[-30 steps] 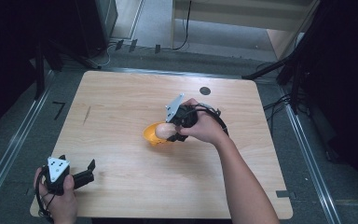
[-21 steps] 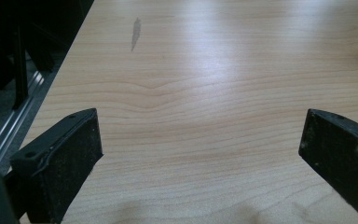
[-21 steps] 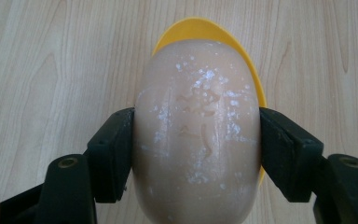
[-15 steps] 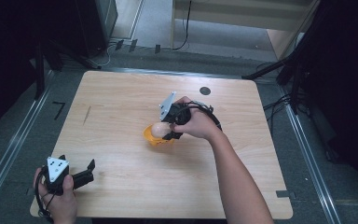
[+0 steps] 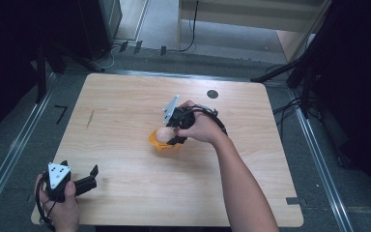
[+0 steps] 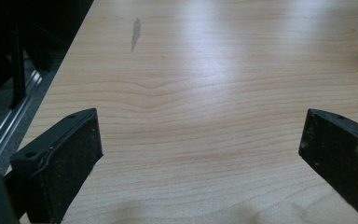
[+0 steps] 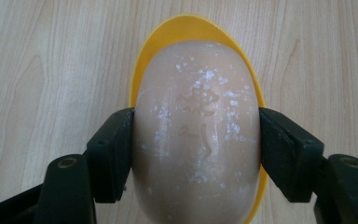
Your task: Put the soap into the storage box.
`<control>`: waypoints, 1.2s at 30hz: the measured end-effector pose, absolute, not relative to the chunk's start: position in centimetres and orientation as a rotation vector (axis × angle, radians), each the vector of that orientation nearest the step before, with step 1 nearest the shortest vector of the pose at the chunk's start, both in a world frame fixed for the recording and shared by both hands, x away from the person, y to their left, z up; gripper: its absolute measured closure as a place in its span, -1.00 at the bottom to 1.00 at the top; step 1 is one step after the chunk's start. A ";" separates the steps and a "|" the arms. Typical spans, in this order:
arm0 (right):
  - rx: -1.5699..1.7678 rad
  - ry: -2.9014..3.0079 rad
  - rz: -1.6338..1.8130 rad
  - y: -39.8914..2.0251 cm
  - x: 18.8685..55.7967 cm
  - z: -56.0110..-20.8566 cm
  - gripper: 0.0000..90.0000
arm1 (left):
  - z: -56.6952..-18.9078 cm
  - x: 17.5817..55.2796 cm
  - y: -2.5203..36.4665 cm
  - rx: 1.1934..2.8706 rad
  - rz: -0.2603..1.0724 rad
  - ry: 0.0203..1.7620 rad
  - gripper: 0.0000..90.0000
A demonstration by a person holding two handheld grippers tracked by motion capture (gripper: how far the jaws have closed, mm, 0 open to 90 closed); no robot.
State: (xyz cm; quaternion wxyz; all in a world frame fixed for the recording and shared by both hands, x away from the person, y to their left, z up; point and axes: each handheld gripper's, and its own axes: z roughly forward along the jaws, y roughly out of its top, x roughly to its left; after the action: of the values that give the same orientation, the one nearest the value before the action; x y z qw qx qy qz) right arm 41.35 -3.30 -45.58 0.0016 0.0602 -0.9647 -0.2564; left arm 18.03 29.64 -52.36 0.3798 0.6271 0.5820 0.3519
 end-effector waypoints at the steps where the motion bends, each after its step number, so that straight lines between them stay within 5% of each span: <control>1: 0.191 -3.030 -0.808 -3.2 41.4 -45.6 -0.27 | -52.4 18.0 29.6 1.601 0.899 1.487 -1.00; 20: 0.069 -3.015 -0.883 -5.4 41.2 -45.3 -0.33 | -52.4 18.0 29.6 1.607 0.903 1.483 -1.00; 29: -0.034 -3.024 -0.900 -7.6 40.1 -45.4 -0.72 | -52.4 18.0 29.5 1.617 0.911 1.484 -1.00; 36: -0.100 -3.029 -0.935 -9.2 39.2 -45.7 -0.74 | -52.4 18.1 29.5 1.617 0.909 1.483 -1.00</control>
State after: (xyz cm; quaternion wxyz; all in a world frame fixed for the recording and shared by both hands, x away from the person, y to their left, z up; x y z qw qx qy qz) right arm 39.23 -9.20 -45.68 -0.0149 -0.0314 -0.9549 -0.2949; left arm 18.06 29.48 -52.37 0.3738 0.6315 0.5792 0.3549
